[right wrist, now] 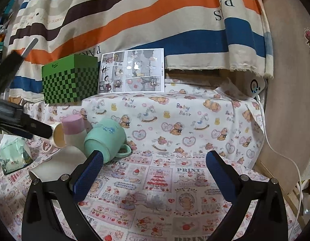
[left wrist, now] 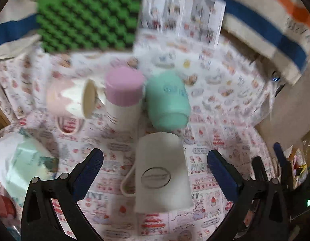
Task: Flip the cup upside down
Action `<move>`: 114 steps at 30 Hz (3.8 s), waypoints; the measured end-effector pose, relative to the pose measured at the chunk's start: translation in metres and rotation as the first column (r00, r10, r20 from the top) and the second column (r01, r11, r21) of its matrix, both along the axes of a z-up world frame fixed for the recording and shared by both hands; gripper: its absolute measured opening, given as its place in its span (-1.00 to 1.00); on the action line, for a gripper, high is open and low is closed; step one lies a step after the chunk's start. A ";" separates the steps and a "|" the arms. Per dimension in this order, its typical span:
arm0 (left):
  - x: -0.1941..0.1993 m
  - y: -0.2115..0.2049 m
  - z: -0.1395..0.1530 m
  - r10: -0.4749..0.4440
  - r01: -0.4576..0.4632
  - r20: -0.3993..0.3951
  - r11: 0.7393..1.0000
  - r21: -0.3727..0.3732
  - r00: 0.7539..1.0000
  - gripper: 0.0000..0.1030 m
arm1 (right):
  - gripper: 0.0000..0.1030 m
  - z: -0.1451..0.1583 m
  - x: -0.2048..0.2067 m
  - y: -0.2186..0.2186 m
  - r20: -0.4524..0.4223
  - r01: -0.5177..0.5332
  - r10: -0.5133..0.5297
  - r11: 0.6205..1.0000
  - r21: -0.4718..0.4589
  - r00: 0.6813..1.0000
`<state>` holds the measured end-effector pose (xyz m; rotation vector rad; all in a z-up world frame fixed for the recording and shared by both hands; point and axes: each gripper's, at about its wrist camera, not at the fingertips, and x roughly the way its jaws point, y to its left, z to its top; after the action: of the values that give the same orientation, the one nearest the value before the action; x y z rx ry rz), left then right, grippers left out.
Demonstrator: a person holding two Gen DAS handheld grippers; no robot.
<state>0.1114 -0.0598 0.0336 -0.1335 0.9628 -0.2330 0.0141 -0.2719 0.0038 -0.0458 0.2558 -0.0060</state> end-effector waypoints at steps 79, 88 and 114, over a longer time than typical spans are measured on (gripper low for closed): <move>-0.075 0.039 0.027 -0.067 -0.025 0.644 0.991 0.133 0.762 0.99 | 1.00 0.001 0.004 -0.003 0.009 0.059 -0.059 0.998 -0.008 0.998; -0.091 0.067 -0.006 -0.005 -0.050 0.631 0.996 0.069 0.775 0.99 | 1.00 0.001 0.003 -0.003 0.009 0.048 -0.048 0.999 -0.008 0.999; -0.095 0.073 -0.031 0.128 -0.219 0.627 0.973 0.070 0.768 0.99 | 1.00 0.001 -0.001 0.003 0.006 0.002 -0.002 1.000 -0.012 1.000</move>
<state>0.0164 0.0135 0.0030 -0.0097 0.2954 -0.0248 0.0131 -0.2691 0.0046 -0.0573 0.2499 -0.0097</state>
